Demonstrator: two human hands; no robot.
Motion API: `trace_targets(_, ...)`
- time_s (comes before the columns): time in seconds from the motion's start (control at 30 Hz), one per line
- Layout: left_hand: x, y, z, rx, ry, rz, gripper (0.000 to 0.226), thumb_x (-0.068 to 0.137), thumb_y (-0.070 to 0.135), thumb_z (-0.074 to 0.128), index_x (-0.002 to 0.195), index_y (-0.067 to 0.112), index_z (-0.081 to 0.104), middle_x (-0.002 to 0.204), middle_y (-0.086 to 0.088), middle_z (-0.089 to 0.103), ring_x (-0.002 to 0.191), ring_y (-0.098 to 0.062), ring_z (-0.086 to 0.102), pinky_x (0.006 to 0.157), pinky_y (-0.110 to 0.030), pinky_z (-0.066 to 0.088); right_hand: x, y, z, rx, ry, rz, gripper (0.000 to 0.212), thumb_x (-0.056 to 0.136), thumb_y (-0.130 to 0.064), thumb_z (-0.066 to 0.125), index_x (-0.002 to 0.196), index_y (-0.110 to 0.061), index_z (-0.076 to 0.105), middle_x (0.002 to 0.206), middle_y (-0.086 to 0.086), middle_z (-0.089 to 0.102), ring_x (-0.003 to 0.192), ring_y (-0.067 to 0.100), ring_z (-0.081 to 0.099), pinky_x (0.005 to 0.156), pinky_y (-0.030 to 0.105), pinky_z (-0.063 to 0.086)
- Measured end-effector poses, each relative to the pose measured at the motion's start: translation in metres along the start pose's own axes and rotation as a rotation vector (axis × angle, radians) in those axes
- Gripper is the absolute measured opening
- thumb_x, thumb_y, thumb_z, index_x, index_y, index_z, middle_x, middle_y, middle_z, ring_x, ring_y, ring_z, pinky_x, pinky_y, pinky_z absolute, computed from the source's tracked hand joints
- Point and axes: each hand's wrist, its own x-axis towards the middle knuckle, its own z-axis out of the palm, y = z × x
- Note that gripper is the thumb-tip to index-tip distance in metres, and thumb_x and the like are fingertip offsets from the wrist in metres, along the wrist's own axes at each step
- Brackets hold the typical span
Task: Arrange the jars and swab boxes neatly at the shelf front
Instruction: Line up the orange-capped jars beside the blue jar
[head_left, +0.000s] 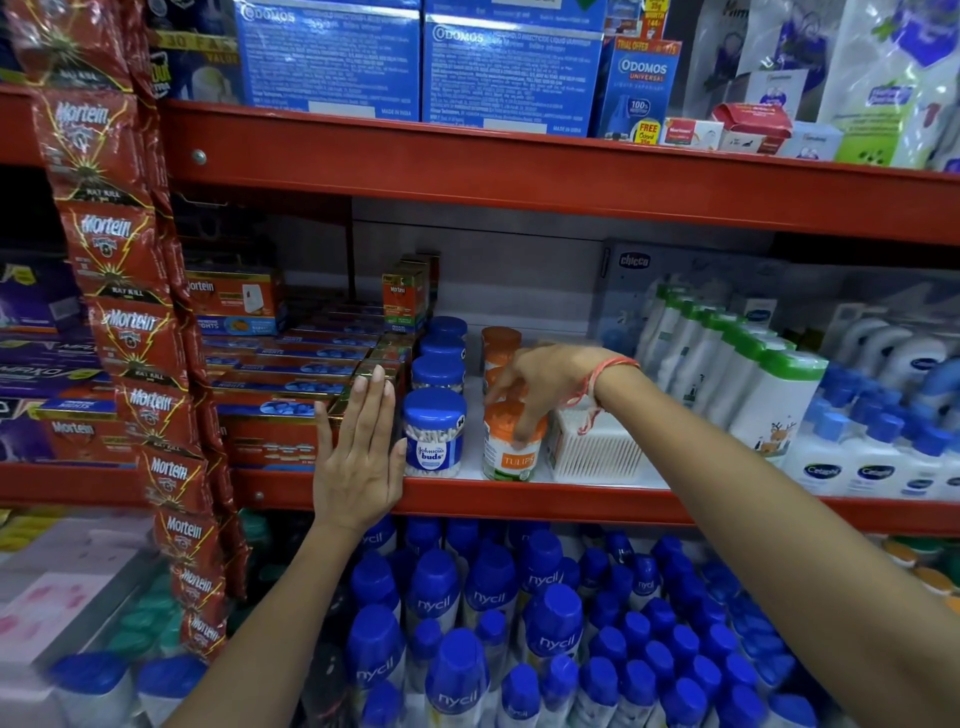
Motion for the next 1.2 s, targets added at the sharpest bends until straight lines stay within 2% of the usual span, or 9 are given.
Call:
trace_targets(0.07, 0.000, 0.000, 0.000, -0.003, 0.001, -0.001, 0.059, 0.101, 0.033, 0.020, 0.152, 0.008, 0.004, 0.162, -0.003, -0.005, 0.149, -0.019, 0.001, 0.120, -0.048, -0.006, -0.006, 0.001, -0.002, 0.025, -0.013, 0.029, 0.054, 0.075, -0.034, 0.077, 0.122, -0.017, 0.056, 0.121, 0.003, 0.058, 0.102, 0.025, 0.054, 0.107, 0.040, 0.042)
trace_targets(0.17, 0.000, 0.000, 0.000, -0.006, 0.003, -0.002, 0.059, 0.101, 0.033, 0.020, 0.152, 0.008, 0.004, 0.162, -0.002, -0.005, 0.149, -0.018, 0.000, 0.120, -0.048, -0.006, -0.013, -0.001, -0.010, 0.006, -0.018, 0.026, 0.047, 0.095, -0.016, 0.054, 0.138, -0.001, 0.040, 0.148, 0.014, 0.039, 0.129, 0.028, 0.042, 0.112, 0.032, 0.028)
trace_targets(0.37, -0.001, 0.000, 0.000, -0.001, 0.005, 0.002, 0.059, 0.101, 0.034, 0.020, 0.152, 0.008, 0.005, 0.162, -0.003, -0.005, 0.149, -0.019, 0.001, 0.120, -0.049, -0.006, -0.007, -0.003, 0.004, 0.072, 0.036, -0.018, 0.070, 0.070, -0.045, 0.078, 0.129, -0.017, 0.052, 0.115, -0.004, 0.057, 0.092, 0.019, 0.053, 0.098, 0.034, 0.047)
trace_targets(0.67, -0.001, 0.000, 0.001, 0.002, -0.002, 0.000, 0.060, 0.100, 0.033, 0.021, 0.152, 0.009, 0.004, 0.162, -0.003, -0.006, 0.149, -0.018, 0.000, 0.120, -0.049, -0.006, -0.011, -0.002, 0.006, 0.115, 0.030, 0.024, 0.071, 0.076, -0.043, 0.075, 0.135, -0.015, 0.047, 0.129, 0.001, 0.055, 0.108, 0.022, 0.053, 0.106, 0.038, 0.043)
trace_targets(0.8, 0.000, 0.001, 0.000, -0.005, -0.019, 0.001, 0.059, 0.101, 0.034, 0.019, 0.152, 0.009, 0.004, 0.162, -0.002, -0.006, 0.149, -0.018, 0.000, 0.120, -0.050, -0.006, -0.013, 0.009, 0.008, 0.229, 0.216, 0.059, 0.060, 0.084, -0.037, 0.067, 0.135, -0.011, 0.049, 0.140, 0.013, 0.052, 0.119, 0.030, 0.054, 0.089, 0.026, 0.048)
trace_targets(0.93, 0.007, 0.013, -0.014, -0.088, 0.031, -0.077, 0.060, 0.100, 0.036, 0.028, 0.152, 0.010, 0.009, 0.162, -0.004, -0.001, 0.149, -0.019, 0.004, 0.117, -0.056, -0.008, -0.021, 0.020, 0.002, 0.269, 0.229, 0.076, 0.060, 0.076, -0.059, 0.065, 0.125, -0.025, 0.062, 0.129, -0.005, 0.060, 0.118, 0.019, 0.056, 0.101, 0.033, 0.043)
trace_targets(1.0, 0.022, 0.034, -0.030, -0.175, 0.113, -0.087, 0.054, 0.097, 0.031, 0.039, 0.145, 0.010, 0.026, 0.154, -0.009, 0.023, 0.145, -0.021, 0.020, 0.119, -0.053, 0.006, -0.025, 0.037, 0.005, 0.288, 0.333, 0.117, 0.049, 0.081, -0.058, 0.060, 0.111, -0.020, 0.071, 0.116, -0.001, 0.070, 0.107, 0.020, 0.062, 0.096, 0.036, 0.049)
trace_targets(1.07, 0.042, 0.068, -0.045, -0.404, 0.093, -0.087, 0.041, 0.095, 0.023, 0.046, 0.134, 0.008, 0.043, 0.133, -0.011, 0.049, 0.126, -0.019, 0.045, 0.110, -0.041, 0.035, -0.025, 0.058, 0.015, 0.297, 0.424, 0.225, 0.045, 0.088, -0.051, 0.055, 0.101, -0.012, 0.074, 0.107, 0.007, 0.073, 0.100, 0.026, 0.065, 0.088, 0.034, 0.052)
trace_targets(1.2, 0.074, 0.138, -0.067, -0.669, -0.235, -0.207, 0.022, 0.099, 0.020, 0.043, 0.109, 0.012, 0.061, 0.091, -0.001, 0.066, 0.076, -0.011, 0.060, 0.070, -0.030, 0.054, -0.034, 0.094, 0.044, 0.338, 0.518, 0.503, 0.039, 0.094, -0.035, 0.050, 0.105, -0.001, 0.064, 0.108, 0.019, 0.067, 0.094, 0.032, 0.062, 0.079, 0.033, 0.048)
